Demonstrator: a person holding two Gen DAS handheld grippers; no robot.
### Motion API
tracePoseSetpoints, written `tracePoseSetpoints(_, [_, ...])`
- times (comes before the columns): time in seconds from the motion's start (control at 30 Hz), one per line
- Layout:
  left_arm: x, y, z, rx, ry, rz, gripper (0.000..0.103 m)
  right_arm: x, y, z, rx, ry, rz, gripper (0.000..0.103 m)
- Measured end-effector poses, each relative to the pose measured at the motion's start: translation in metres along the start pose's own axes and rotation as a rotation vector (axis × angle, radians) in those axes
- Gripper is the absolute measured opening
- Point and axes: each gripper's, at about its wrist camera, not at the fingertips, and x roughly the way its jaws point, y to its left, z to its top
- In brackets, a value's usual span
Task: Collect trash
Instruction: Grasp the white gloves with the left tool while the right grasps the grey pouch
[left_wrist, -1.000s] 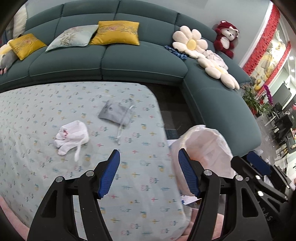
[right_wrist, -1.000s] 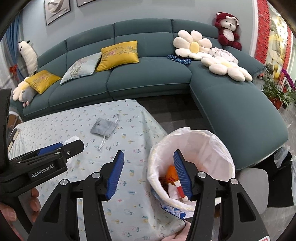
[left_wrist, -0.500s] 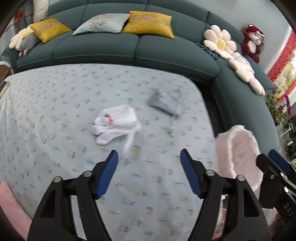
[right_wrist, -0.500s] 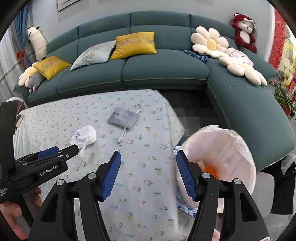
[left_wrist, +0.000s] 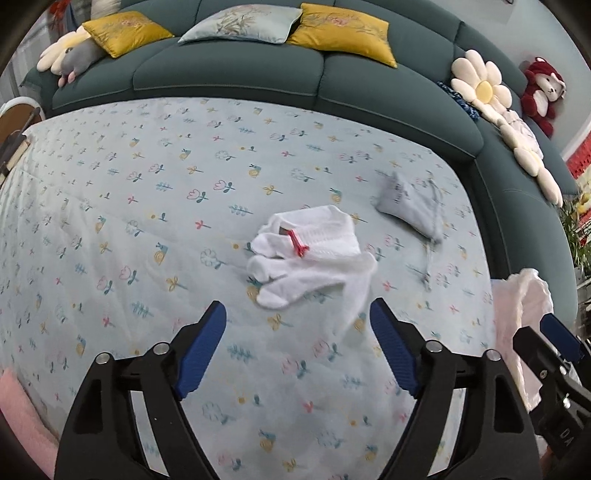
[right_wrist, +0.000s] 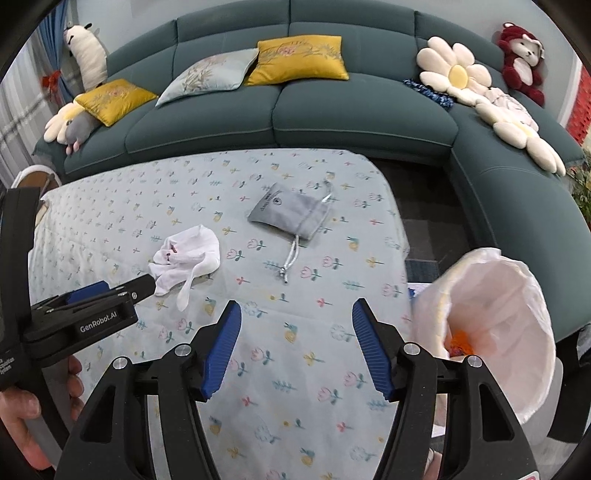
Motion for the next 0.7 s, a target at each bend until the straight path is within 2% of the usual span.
tracePoseSetpoints(0.17, [0.023, 0.003, 0.016, -0.012, 0.022, 0.010, 0.086, 0.025, 0.003, 0.017, 0.017, 0.015, 0.013, 0.060])
tracePoseSetpoints(0.23, [0.033, 0.005, 0.023, -0.021, 0.038, 0.017, 0.090, 0.037, 0.003, 0.027, 0.038, 0.015, 0.019, 0.067])
tracePoseSetpoints(0.47, [0.066, 0.004, 0.038, -0.050, 0.083, 0.010, 0.091, 0.081, -0.009, 0.061, 0.120, 0.027, 0.016, 0.070])
tracePoseSetpoints(0.63, [0.090, 0.003, 0.040, -0.059, 0.114, 0.035, 0.092, 0.113, -0.013, 0.080, 0.161, 0.041, 0.010, 0.073])
tracePoseSetpoints(0.7, [0.092, 0.001, 0.038, -0.034, 0.086, 0.064, 0.094, 0.128, -0.011, 0.086, 0.155, 0.057, -0.004, 0.073])
